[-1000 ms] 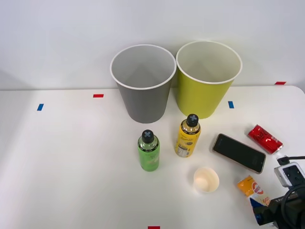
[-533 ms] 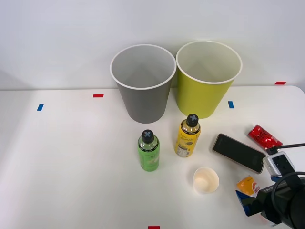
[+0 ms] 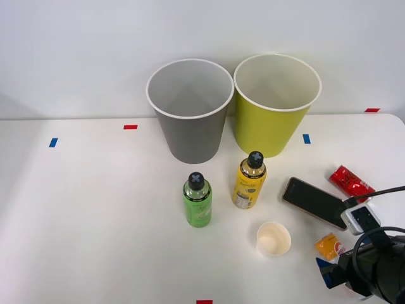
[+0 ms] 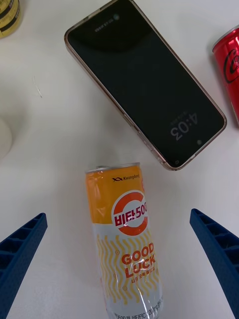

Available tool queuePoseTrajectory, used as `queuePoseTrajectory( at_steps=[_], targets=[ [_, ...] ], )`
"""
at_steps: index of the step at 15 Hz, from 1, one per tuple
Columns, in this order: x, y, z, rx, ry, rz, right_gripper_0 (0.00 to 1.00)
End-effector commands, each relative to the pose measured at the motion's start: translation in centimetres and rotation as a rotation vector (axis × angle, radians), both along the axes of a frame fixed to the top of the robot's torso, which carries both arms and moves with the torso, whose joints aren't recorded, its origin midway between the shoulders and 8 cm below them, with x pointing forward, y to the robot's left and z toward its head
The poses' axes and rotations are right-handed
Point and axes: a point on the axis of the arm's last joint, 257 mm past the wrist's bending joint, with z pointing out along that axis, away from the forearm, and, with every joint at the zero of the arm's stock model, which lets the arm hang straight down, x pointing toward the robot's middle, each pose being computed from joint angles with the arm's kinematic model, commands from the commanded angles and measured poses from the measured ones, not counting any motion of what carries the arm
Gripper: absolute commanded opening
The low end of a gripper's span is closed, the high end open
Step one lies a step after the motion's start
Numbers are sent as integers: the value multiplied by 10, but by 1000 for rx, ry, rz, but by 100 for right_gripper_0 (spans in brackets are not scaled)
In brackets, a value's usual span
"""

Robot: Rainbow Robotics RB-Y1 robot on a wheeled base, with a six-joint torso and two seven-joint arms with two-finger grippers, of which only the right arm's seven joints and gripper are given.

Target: Put cans in the gray bin, plastic bottles in the light green bin

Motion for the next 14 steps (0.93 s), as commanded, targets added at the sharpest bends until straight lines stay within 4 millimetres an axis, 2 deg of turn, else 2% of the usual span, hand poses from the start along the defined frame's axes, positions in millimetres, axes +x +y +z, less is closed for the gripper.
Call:
queuePoseTrajectory(
  at_steps=[1, 14],
  targets=[
    [6, 0, -6, -2, 3, 5, 100],
    [21, 1, -30, -10, 3, -26, 100]
  ],
)
